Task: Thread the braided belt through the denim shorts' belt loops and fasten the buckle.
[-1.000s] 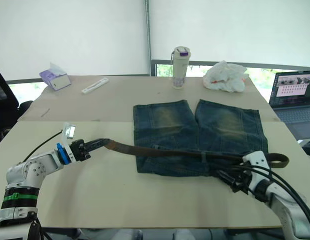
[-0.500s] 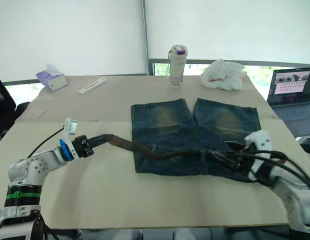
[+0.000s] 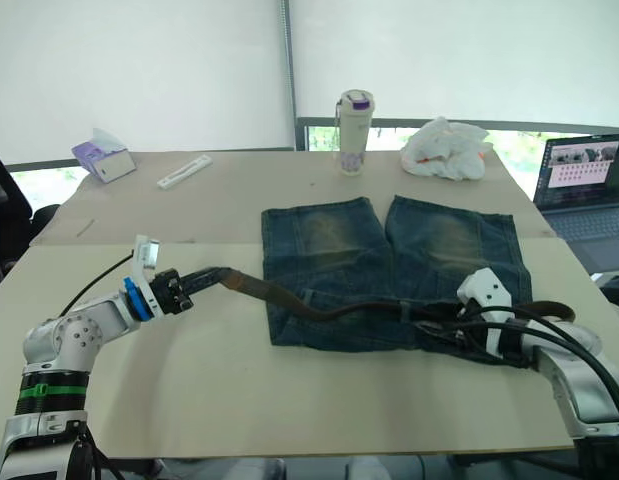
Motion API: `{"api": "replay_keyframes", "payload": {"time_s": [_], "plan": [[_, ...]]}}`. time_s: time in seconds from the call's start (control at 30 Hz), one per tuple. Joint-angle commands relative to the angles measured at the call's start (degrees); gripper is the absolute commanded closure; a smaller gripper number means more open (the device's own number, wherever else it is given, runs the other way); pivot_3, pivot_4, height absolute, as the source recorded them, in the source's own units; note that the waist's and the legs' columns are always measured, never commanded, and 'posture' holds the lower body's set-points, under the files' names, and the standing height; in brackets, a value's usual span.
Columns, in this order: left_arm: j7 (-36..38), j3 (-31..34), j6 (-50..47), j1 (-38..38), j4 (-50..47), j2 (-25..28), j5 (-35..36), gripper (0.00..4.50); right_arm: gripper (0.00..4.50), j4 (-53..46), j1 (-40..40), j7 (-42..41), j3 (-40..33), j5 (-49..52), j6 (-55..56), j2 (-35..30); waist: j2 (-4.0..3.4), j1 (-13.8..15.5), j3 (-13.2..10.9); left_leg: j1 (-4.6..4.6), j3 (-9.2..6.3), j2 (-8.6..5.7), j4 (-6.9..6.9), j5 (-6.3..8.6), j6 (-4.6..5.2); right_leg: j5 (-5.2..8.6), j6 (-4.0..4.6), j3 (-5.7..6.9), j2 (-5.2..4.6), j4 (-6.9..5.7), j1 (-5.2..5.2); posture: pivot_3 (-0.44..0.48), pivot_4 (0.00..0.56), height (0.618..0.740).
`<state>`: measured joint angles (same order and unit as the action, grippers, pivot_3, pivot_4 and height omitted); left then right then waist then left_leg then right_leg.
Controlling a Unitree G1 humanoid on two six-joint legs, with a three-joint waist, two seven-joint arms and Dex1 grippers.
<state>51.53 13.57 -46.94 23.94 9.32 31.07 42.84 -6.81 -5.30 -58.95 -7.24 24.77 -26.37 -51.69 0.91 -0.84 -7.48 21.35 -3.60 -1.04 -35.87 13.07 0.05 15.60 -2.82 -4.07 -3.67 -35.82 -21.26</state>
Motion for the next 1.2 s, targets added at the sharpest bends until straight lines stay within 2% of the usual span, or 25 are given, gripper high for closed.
{"api": "replay_keyframes", "payload": {"time_s": [0.03,0.13,0.17,0.2,0.3,0.43,0.67,0.87,1.1,1.2], "plan": [[-0.29,0.35,0.03,0.68,-3.18,-0.34,0.91,4.50,3.00,1.85,-2.89,-5.48,1.06,0.94,-2.72,-3.14,0.01,0.02,0.00,0.00,0.00,0.00,0.00,0.00,0.00,0.00,0.00,0.00,0.00,0.01,0.00,0.000,0.150,0.740],[-0.73,-0.08,0.14,0.85,-3.66,-0.97,0.75,4.50,4.14,7.10,-8.52,-13.07,4.67,0.67,-4.13,-6.30,-0.01,-0.05,-0.01,0.00,0.01,-0.01,0.00,0.00,0.00,0.00,0.00,-0.01,-0.01,0.01,0.00,0.000,0.150,0.740],[-0.85,-0.22,0.18,0.90,-3.82,-1.16,0.70,4.50,4.41,8.70,-10.23,-14.93,5.73,0.37,-4.21,-6.81,-0.02,-0.11,-0.02,-0.01,0.03,-0.01,0.00,0.00,0.00,0.00,0.00,-0.01,-0.01,0.01,0.00,0.000,0.150,0.740],[-1.04,-0.31,0.09,0.95,-4.14,-1.41,0.80,4.50,4.46,10.33,-12.48,-17.18,7.12,0.43,-5.19,-7.24,-0.02,-0.13,-0.02,-0.02,0.04,0.00,-0.01,0.00,0.00,0.00,0.01,-0.01,-0.01,0.01,0.01,0.000,0.150,0.740],[-1.47,-0.36,-0.28,1.11,-4.95,-1.91,1.13,4.50,4.46,13.77,-17.33,-23.05,10.19,1.31,-8.62,-7.92,-0.01,-0.09,-0.03,-0.03,0.01,0.01,0.00,0.00,0.00,-0.01,0.01,0.02,0.04,0.02,0.01,0.000,0.150,0.740],[-2.10,-0.23,-0.96,0.91,-6.47,-2.28,1.74,4.50,4.46,22.99,-26.54,-33.12,16.65,3.36,-13.90,-7.64,-0.03,-0.30,-0.16,-0.02,0.00,0.01,-0.01,0.00,0.00,-0.02,0.03,-0.01,0.06,0.01,-0.01,0.000,0.150,0.740],[-2.40,5.18,-4.11,-0.95,-10.63,-0.67,7.51,4.50,4.46,37.10,-37.61,-33.55,34.01,7.96,-10.44,-9.18,-0.06,-0.39,-0.25,-0.03,-0.03,0.04,0.01,0.00,-0.01,-0.04,0.06,0.01,0.03,0.03,-0.05,0.000,0.150,0.740],[-0.91,10.88,-7.10,-2.60,-11.44,2.10,14.66,4.50,4.46,51.44,-45.47,-33.55,42.77,4.87,-3.02,-6.18,-0.05,-0.54,-0.27,-0.06,-0.01,0.04,0.00,0.00,-0.01,-0.04,0.07,0.04,0.01,0.02,-0.04,0.000,0.150,0.740],[-0.97,13.48,-8.62,-2.74,-8.42,3.32,18.26,4.50,4.46,61.84,-48.97,-33.55,44.09,-1.00,5.67,-2.46,-0.05,-0.63,-0.26,-0.08,-0.01,0.02,-0.01,0.00,-0.01,-0.05,0.08,0.06,0.03,0.00,-0.02,0.000,0.150,0.740],[-1.04,13.20,-9.04,-3.11,-7.88,3.08,18.96,4.50,4.46,66.39,-49.10,-33.55,41.02,-6.73,13.81,-0.49,-0.05,-0.88,-0.26,-0.08,-0.02,0.04,-0.01,0.01,-0.01,-0.05,0.09,0.06,0.07,-0.02,-0.02,0.000,0.150,0.740]]}}
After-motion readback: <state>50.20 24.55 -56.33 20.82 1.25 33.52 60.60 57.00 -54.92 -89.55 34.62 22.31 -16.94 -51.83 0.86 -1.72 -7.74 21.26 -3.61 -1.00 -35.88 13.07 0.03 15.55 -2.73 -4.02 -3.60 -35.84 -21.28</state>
